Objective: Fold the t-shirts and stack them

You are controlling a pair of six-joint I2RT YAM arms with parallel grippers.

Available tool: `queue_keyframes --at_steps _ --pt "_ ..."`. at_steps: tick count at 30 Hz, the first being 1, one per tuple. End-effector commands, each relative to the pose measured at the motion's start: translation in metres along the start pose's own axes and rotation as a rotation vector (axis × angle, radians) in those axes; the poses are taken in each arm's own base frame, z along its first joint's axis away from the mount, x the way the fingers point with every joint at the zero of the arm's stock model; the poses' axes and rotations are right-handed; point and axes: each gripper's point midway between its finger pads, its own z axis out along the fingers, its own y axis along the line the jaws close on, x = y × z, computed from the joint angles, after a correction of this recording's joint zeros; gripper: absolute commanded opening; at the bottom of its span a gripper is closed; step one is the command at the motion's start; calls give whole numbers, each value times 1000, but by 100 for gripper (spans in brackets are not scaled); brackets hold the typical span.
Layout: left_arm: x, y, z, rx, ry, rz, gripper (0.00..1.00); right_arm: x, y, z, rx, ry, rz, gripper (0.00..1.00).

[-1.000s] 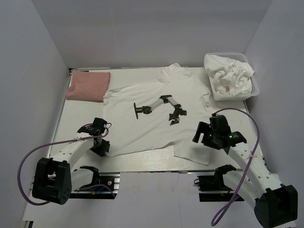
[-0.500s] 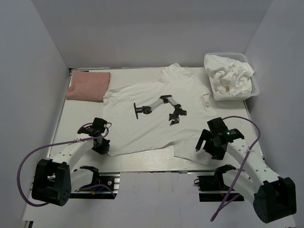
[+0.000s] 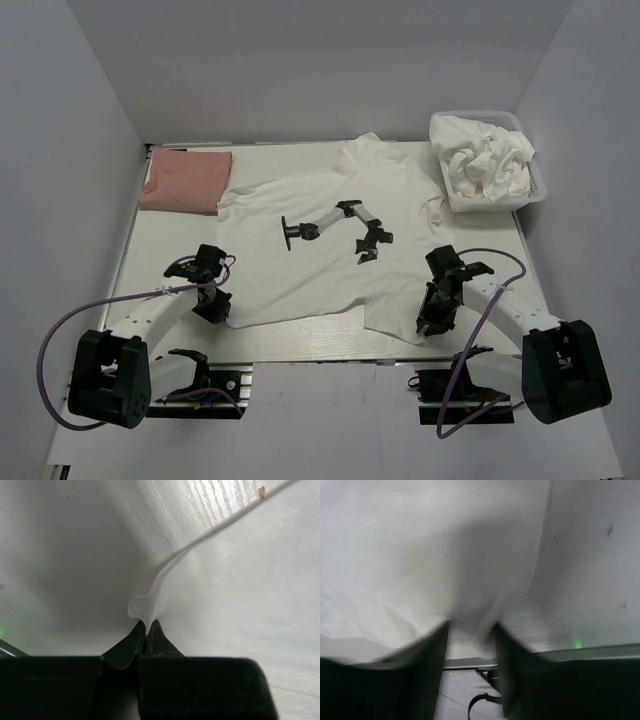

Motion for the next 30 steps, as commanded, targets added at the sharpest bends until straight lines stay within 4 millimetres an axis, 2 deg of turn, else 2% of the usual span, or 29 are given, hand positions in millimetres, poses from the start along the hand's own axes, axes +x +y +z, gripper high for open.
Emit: queue_keyframes --at_steps 1,4,5,8,10,13,14,16,17,18,19,22,23,24,25,27,28,30 --pt "-7 -8 -8 27 -19 1 0 -11 9 15 -48 -48 -16 28" --pt "-6 -9 -10 38 -13 -1 0 -11 9 15 -55 -54 -28 11" --pt "-4 -10 -10 41 -5 -1 0 -12 11 14 -65 -62 -34 0" --pt "-5 -11 -12 53 -9 -3 0 -15 13 7 -75 -85 -44 0" --pt "-4 -11 -14 55 2 7 0 -28 20 -5 -99 -135 -40 0" --pt "-12 -26 -27 96 -13 16 0 -49 40 -37 -181 -243 -56 0" --pt "-14 -30 -30 109 -18 14 0 -52 42 -42 -187 -252 -56 0" --pt "-18 -36 -31 104 -26 14 0 -69 56 -62 -223 -302 -59 0" --pt "-22 -44 -36 119 -32 10 0 -74 63 -70 -240 -307 -63 0" --pt "-22 -46 -37 111 -29 12 0 -75 62 -69 -220 -287 -69 0" --pt "-27 -52 -42 112 -39 11 0 -90 74 -87 -247 -330 -77 0" --pt "-32 -60 -43 81 -37 16 0 -108 80 -93 -246 -349 -73 0" --pt "-36 -63 -43 78 -39 6 0 -123 89 -108 -279 -395 -74 0" --pt "-35 -63 -40 57 -31 11 0 -129 93 -105 -277 -388 -72 0" --pt "-41 -68 -43 59 -34 -2 0 -141 102 -120 -299 -424 -78 0" --pt "-46 -73 -45 54 -34 -39 0 -154 102 -119 -283 -426 -59 0" --pt "-52 -78 -46 56 -38 -54 0 -165 108 -121 -290 -444 -75 0" --pt "-57 -88 -47 73 -37 -69 0 -181 113 -133 -304 -477 -71 0"
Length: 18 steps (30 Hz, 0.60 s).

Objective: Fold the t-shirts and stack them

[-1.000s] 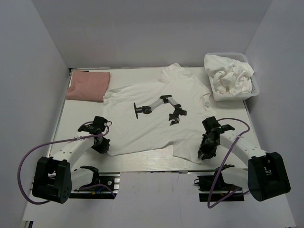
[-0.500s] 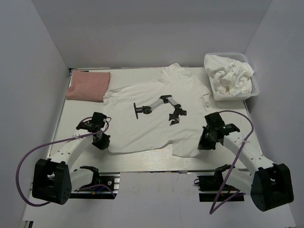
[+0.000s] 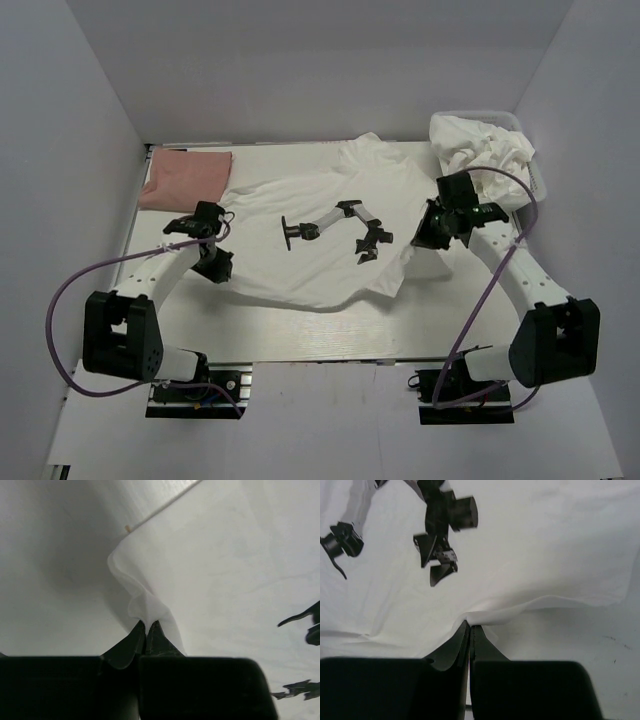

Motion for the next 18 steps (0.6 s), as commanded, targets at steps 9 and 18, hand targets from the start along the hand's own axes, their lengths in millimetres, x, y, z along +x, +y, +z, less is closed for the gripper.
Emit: queue_keyframes --at_steps 9,18 --pt "-27 -46 4 39 21 -84 0 -86 32 8 -106 -160 26 0" --pt "-61 -73 -4 77 -71 -125 0 -118 38 21 -120 -199 28 0"
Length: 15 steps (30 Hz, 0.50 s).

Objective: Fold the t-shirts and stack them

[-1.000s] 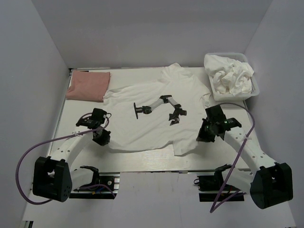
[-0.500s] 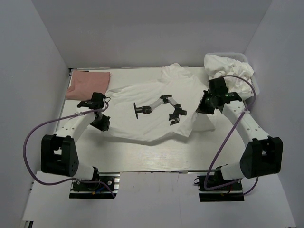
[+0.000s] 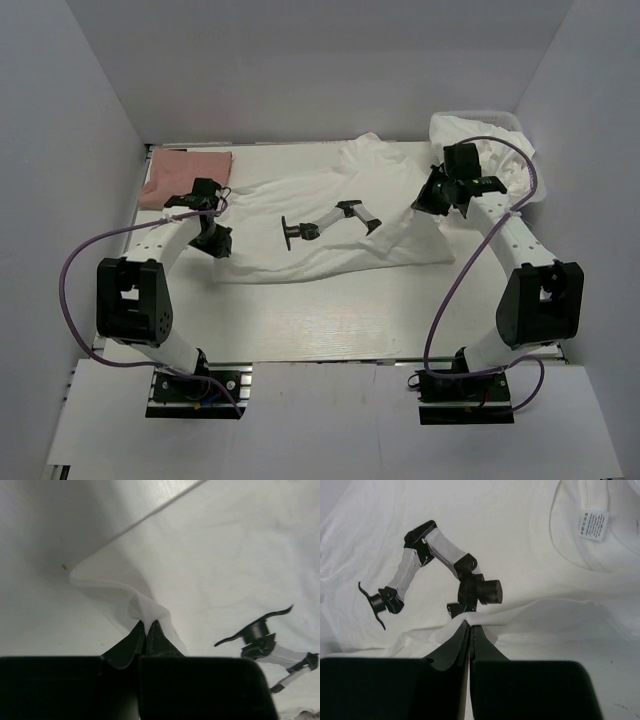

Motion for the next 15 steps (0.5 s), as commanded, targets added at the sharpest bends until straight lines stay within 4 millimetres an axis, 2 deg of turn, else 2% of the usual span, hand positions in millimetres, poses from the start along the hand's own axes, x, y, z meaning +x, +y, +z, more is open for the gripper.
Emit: queue_keyframes --at_steps 1,7,10,11,15 --pt "-25 -22 -16 57 -84 -50 0 -26 14 2 -61 -59 -7 0" --pt "-39 -23 -12 27 -137 -80 0 -39 4 13 -21 -77 6 0" --pt "-39 -23 -9 19 -134 -89 0 -41 0 19 -8 -76 6 0" --pt "-43 -28 -11 38 -150 -94 0 -42 -2 22 -1 -74 6 0" --pt "-46 -29 4 -4 -150 -95 0 -46 -6 29 3 -68 9 0"
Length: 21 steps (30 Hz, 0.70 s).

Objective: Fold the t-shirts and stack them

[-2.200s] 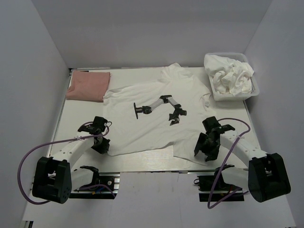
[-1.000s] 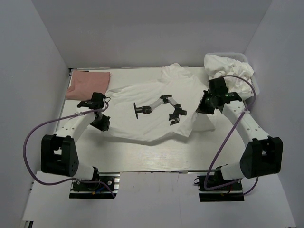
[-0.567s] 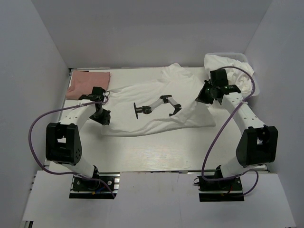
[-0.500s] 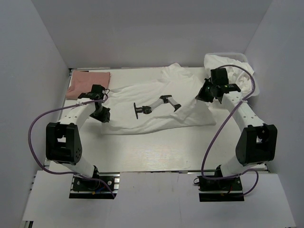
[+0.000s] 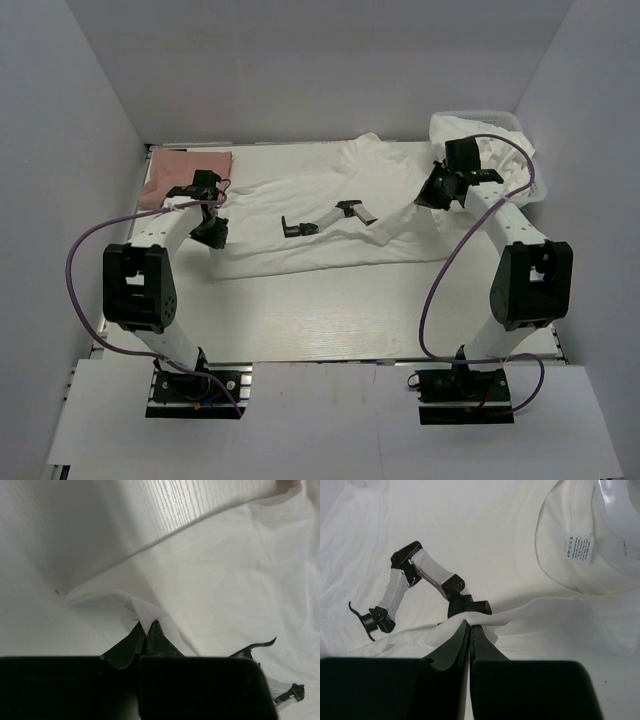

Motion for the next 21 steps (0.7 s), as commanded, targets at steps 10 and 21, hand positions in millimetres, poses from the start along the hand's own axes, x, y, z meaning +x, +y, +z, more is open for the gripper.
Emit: queue_keyframes --at_steps 10,21 --pt "-38 -29 18 3 -96 -35 80 -35 8 39 -20 -31 -33 24" --pt "-67 -30 -15 37 -98 -16 100 -8 13 8 -99 -29 -135 90"
